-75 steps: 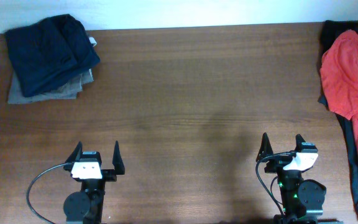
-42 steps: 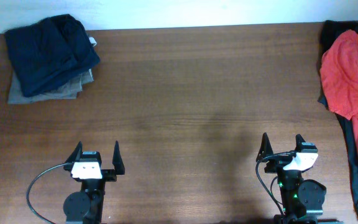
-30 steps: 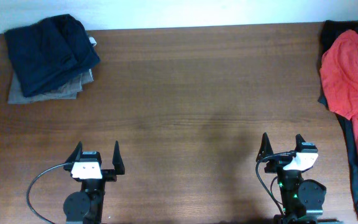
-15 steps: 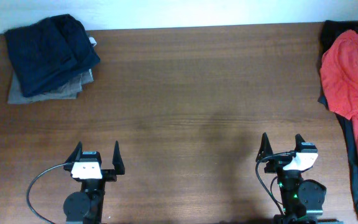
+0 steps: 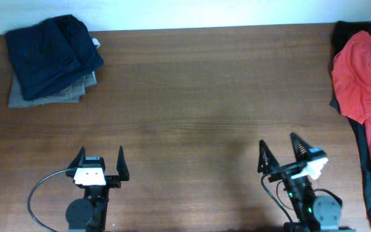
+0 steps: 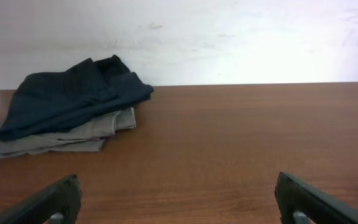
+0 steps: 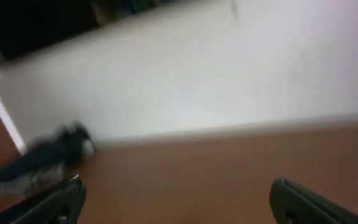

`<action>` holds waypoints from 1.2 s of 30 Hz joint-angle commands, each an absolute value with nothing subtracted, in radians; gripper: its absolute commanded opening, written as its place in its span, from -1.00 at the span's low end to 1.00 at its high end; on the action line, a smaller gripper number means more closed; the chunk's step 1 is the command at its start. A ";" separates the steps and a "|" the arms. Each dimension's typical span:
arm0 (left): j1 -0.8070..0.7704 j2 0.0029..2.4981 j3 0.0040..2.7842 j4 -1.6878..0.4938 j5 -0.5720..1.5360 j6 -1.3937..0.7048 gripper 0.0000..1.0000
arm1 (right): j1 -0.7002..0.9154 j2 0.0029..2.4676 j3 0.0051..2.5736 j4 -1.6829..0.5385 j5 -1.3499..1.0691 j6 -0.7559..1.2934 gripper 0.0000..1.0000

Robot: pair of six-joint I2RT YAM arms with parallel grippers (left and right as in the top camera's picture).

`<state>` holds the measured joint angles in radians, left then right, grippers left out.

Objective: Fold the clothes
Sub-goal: 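Reach the right gripper to the red t-shirt at the right edge and grasp it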

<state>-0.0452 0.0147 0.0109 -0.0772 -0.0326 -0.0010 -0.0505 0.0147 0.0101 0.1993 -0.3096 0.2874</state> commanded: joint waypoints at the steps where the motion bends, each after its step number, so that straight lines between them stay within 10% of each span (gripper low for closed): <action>1: -0.040 0.006 0.009 -0.083 -0.021 -0.004 0.99 | -0.046 0.006 0.025 0.325 -0.293 0.264 0.97; 13: -0.040 0.006 0.009 -0.083 -0.021 -0.004 0.98 | -0.046 0.236 0.296 0.274 -0.109 0.089 0.98; 20: -0.040 0.006 0.009 -0.083 -0.021 -0.004 0.98 | -0.067 0.815 0.779 -0.089 0.322 0.003 0.98; 36: -0.040 0.006 0.009 -0.083 -0.021 -0.004 0.98 | -0.328 1.914 1.681 -0.578 0.300 -0.011 0.97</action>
<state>-0.0448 0.0139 0.0113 -0.0784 -0.0322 -0.0010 -0.3183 1.8545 1.6485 -0.5846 0.2775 -0.0051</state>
